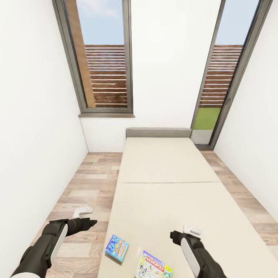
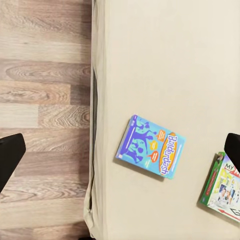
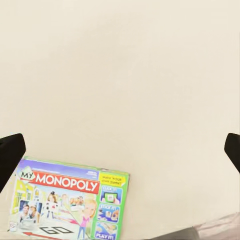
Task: Put all the toys in the child's room - the three board games (two on the bed and one on the table), the two jigsaw puzzles on the table, and the tennis ball on the table - inside the toy box on the table in the child's room.
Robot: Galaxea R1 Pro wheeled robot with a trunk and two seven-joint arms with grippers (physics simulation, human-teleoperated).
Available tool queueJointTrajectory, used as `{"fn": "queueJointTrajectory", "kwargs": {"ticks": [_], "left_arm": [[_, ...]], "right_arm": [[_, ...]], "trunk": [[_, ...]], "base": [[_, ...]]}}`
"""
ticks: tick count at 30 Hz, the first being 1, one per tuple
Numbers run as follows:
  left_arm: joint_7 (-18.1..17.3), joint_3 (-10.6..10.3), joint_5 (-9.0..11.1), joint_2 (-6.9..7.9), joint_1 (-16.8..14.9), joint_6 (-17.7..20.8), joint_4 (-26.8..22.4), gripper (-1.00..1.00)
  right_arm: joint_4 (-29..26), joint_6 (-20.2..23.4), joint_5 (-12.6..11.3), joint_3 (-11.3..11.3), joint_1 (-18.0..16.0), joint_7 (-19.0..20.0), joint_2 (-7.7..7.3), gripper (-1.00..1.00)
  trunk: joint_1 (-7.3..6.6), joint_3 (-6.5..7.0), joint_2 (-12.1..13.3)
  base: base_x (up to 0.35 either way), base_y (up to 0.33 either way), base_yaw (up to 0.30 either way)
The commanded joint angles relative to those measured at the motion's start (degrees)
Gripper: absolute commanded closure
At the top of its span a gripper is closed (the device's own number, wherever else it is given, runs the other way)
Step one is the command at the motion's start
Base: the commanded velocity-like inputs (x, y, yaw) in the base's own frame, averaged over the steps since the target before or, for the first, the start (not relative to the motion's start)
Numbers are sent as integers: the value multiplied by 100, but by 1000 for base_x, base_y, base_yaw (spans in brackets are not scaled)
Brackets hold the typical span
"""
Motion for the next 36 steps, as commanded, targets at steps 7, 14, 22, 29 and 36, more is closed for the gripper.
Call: {"fn": "queueJointTrajectory", "kwargs": {"ticks": [7,14,22,29,36], "left_arm": [[-29,10,-2,-61,-4,35,-7,-100],[-117,3,3,-81,-3,47,-12,-100],[-856,6,6,-50,2,90,-23,-100],[-2881,32,-1,422,30,104,-12,-100],[-4248,34,-32,678,68,62,53,-100]], "right_arm": [[1325,-549,-38,202,-580,-131,266,-100],[1746,-797,-42,232,-767,-179,310,-100],[1752,-796,-48,234,-780,-183,313,-100],[1708,-799,-44,242,-781,-189,323,-100],[1412,-475,-83,261,-922,-552,430,-100]], "trunk": [[3,-13,-13],[3,-13,-13],[3,-13,-13],[3,-13,-13],[3,-13,-13]], "base": [[0,0,0],[0,0,0],[0,0,0],[0,0,0],[0,0,0]]}}
